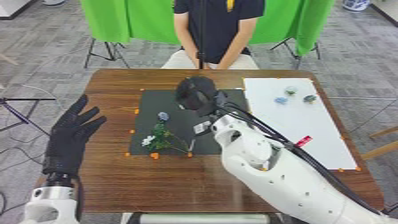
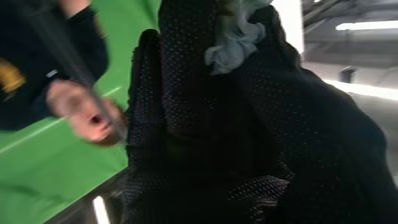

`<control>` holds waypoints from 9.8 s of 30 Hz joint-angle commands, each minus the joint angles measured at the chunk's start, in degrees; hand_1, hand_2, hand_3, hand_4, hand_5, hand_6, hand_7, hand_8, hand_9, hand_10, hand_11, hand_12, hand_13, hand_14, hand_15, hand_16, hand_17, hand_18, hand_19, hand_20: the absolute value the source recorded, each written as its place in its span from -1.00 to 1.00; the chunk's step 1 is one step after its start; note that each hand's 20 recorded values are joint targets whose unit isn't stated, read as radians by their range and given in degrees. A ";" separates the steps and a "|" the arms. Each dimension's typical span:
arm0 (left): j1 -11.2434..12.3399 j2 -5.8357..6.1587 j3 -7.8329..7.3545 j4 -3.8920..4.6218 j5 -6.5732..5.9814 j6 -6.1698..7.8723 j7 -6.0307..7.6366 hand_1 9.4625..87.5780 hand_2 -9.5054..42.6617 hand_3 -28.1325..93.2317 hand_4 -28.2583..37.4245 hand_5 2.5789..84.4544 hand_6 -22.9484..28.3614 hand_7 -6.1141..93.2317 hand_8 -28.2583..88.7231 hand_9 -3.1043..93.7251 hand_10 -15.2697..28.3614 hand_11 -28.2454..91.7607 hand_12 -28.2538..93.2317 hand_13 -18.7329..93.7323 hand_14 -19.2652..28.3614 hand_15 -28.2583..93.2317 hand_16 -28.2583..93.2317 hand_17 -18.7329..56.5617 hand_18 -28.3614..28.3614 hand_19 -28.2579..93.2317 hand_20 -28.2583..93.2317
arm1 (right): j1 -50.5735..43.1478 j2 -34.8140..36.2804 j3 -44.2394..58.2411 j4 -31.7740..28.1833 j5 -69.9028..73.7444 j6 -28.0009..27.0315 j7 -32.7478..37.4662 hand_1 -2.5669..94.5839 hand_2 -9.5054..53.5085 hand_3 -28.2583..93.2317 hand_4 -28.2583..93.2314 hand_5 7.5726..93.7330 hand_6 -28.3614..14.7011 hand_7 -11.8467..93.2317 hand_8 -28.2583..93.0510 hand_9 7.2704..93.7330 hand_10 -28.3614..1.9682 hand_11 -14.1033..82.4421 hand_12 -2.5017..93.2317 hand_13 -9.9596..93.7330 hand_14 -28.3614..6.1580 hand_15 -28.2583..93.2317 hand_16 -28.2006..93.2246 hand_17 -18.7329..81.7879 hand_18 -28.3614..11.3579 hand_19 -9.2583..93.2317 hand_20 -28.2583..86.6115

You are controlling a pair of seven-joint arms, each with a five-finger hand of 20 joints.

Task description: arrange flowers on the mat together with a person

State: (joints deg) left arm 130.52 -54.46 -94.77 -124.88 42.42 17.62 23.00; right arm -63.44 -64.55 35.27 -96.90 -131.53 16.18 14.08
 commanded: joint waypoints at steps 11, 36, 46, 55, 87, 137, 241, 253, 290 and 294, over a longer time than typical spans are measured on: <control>-3.61 0.60 0.97 1.42 -0.08 -1.13 -1.56 -0.65 -0.45 0.76 -1.00 -0.24 0.01 -0.65 -0.68 -0.26 0.44 -0.19 -0.39 -0.23 0.80 0.14 -0.63 -0.77 0.82 0.20 -0.31 | 2.56 -4.80 -10.09 7.13 -7.39 -2.53 1.73 0.44 -1.00 0.52 -1.00 0.74 0.51 -0.36 -0.51 0.84 0.48 -0.52 -0.23 0.74 0.60 -0.02 0.13 0.10 0.24 0.97 -0.52; -3.47 0.26 0.69 1.26 0.37 -1.85 -3.59 -0.64 -0.45 0.77 -1.00 -0.24 0.01 -0.65 -0.68 -0.26 0.44 -0.19 -0.39 -0.23 0.80 0.14 -0.63 -0.77 0.82 0.20 -0.31 | -1.09 -5.89 -7.51 6.12 -13.80 -7.72 -1.13 0.13 -1.00 0.55 -1.00 0.58 0.56 -0.36 -0.60 0.59 0.32 -0.36 -0.44 0.51 0.31 0.33 -0.13 -0.12 -0.34 0.62 0.05; -2.99 -0.28 0.35 1.04 0.80 -1.86 -4.35 -0.63 -0.45 0.77 -1.00 -0.24 0.01 -0.64 -0.68 -0.27 0.44 -0.19 -0.39 -0.23 0.80 0.14 -0.63 -0.76 0.81 0.21 -0.31 | -1.29 -5.90 -7.28 5.40 -13.77 -6.96 -1.55 -0.02 -1.00 0.65 -1.00 0.50 0.54 -0.37 -0.61 0.45 0.23 -0.21 -0.61 0.45 0.21 0.41 -0.25 -0.15 -0.39 0.62 0.08; -2.85 -0.27 0.30 0.96 0.75 -1.78 -4.33 -0.62 -0.44 0.77 -1.00 -0.24 0.01 -0.64 -0.68 -0.27 0.44 -0.18 -0.39 -0.23 0.81 0.14 -0.63 -0.77 0.81 0.21 -0.31 | -0.03 -5.80 -7.81 5.13 -12.08 -5.43 -1.18 -0.11 -1.00 0.69 -1.00 0.47 0.55 -0.38 -0.64 0.44 0.21 -0.21 -0.61 0.43 0.19 0.43 -0.27 -0.17 -0.42 0.62 0.09; 1.83 1.16 0.88 -0.05 -1.22 2.85 3.08 -0.69 -0.42 0.74 -1.00 -0.24 0.00 -0.65 -0.69 -0.27 0.43 -0.20 -0.40 -0.23 0.81 0.14 -0.63 -0.77 0.82 0.22 -0.31 | -20.82 7.67 42.35 -19.93 70.53 -10.59 -1.85 -0.49 -0.67 0.74 -0.97 0.03 0.36 -0.48 -0.74 0.04 -0.09 -0.41 -0.66 0.07 -0.33 0.17 -0.36 -0.42 -0.56 0.25 -0.09; 1.15 -0.40 1.97 1.30 -0.45 1.99 2.75 -0.78 -0.42 0.72 -1.00 -0.24 -0.06 -0.67 -0.68 -0.27 0.39 -0.22 -0.38 -0.23 0.80 0.12 -0.62 -0.75 0.84 0.24 -0.27 | -44.15 6.21 55.94 -17.65 84.54 -9.11 -13.96 -0.65 -0.50 0.79 -1.00 -0.25 0.51 -0.53 -0.72 -0.18 0.08 -0.59 -0.64 -0.14 -0.44 -0.17 -0.21 -0.59 -0.62 0.05 -0.16; -1.91 0.00 2.91 1.30 0.49 0.50 -0.21 -0.72 -0.40 0.73 -1.00 -0.25 -0.03 -0.66 -0.68 -0.27 0.42 -0.21 -0.39 -0.23 0.81 0.14 -0.63 -0.75 0.83 0.24 -0.26 | -5.57 18.79 24.81 14.01 7.24 -17.46 24.08 -0.27 -0.93 0.78 -0.99 -0.18 0.52 -0.38 -0.78 -0.10 0.06 -0.45 -0.64 0.14 -0.08 0.23 -0.35 -0.35 -0.69 0.42 -0.15; -2.73 0.05 3.16 1.54 0.47 0.10 -0.66 -0.72 -0.40 0.72 -1.00 -0.25 -0.03 -0.65 -0.68 -0.27 0.42 -0.21 -0.39 -0.23 0.80 0.14 -0.63 -0.75 0.83 0.24 -0.26 | -5.56 17.09 23.02 16.29 2.25 -23.38 24.14 -0.13 -0.99 0.77 -1.00 -0.01 0.59 -0.35 -0.79 0.07 0.12 -0.40 -0.64 0.25 0.02 0.20 -0.35 -0.28 -0.62 0.47 -0.17; 0.15 -0.21 2.98 1.66 -2.38 1.94 1.95 -0.72 -0.41 0.73 -1.00 -0.25 -0.02 -0.64 -0.69 -0.26 0.42 -0.19 -0.39 -0.23 0.81 0.14 -0.63 -0.75 0.84 0.25 -0.26 | -1.11 12.48 7.13 -2.93 -0.60 -7.44 8.61 0.31 -1.00 0.59 -1.00 0.68 0.50 -0.31 -0.53 0.85 0.40 -0.38 -0.15 0.68 0.50 0.22 -0.01 0.06 -0.29 0.76 -0.07; -0.79 -0.26 3.21 1.82 -1.94 1.62 1.60 -0.73 -0.41 0.73 -1.00 -0.25 -0.02 -0.64 -0.69 -0.26 0.43 -0.19 -0.39 -0.23 0.81 0.15 -0.63 -0.75 0.84 0.25 -0.26 | -0.20 10.67 4.60 -1.09 -1.51 -9.60 8.84 0.29 -1.00 0.60 -1.00 0.68 0.51 -0.31 -0.53 0.83 0.38 -0.37 -0.14 0.65 0.45 0.25 -0.02 0.03 -0.30 0.75 -0.06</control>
State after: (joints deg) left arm 129.96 -54.52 -92.02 -123.58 40.52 18.97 24.79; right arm -64.44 -48.92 43.43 -99.76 -130.65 10.14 23.87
